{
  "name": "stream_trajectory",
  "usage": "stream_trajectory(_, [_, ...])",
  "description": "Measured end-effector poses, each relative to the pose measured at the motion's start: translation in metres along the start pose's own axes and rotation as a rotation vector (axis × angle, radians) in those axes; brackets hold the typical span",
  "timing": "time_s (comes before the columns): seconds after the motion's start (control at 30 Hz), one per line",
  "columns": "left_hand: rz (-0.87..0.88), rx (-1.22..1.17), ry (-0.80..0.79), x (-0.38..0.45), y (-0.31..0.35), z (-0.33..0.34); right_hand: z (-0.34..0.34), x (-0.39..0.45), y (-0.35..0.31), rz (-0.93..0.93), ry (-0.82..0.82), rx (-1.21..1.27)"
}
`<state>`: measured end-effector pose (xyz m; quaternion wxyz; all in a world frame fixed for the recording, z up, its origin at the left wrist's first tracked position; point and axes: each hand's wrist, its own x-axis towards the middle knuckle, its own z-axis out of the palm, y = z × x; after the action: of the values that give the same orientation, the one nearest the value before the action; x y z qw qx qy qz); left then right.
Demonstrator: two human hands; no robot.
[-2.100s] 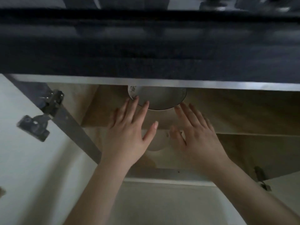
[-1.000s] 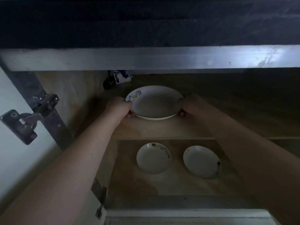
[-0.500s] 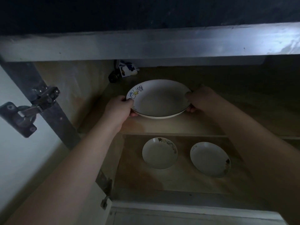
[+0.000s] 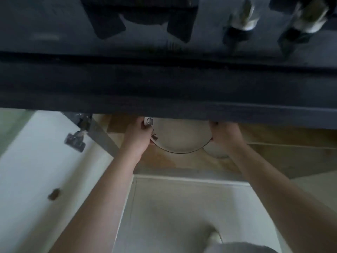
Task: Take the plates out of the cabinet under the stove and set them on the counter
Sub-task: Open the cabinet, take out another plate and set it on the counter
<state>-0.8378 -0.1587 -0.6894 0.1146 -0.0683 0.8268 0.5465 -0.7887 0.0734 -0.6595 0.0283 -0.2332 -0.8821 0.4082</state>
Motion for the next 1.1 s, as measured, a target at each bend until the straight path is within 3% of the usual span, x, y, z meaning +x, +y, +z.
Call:
stream_trajectory(0.13, [-0.188, 0.017, -0.041, -0.056, 0.012, -0.017, -0.020, -0.060, -0.001, -0.008, -0.110, -0.158])
stream_trajectory(0.43, [-0.359, 0.024, -0.178, -0.203, 0.036, -0.052, -0.081, -0.192, -0.007, 0.151, -0.278, -0.198])
stream_trajectory(0.57, [-0.319, 0.165, -0.271, -0.269, 0.058, -0.078, -0.118, -0.259, -0.023, 0.220, -0.309, -0.189])
stream_trajectory(0.63, [-0.198, 0.289, -0.312, -0.303, 0.072, -0.093, -0.137, -0.293, -0.028, 0.227, -0.310, -0.145])
stream_trajectory(0.8, [-0.036, 0.216, -0.386, -0.359, 0.108, -0.117, -0.190, -0.357, -0.040, 0.208, -0.226, -0.116])
stream_trajectory(1.1, [0.129, 0.310, -0.481, -0.437, 0.190, -0.126, -0.276, -0.447, -0.062, 0.209, -0.080, -0.018])
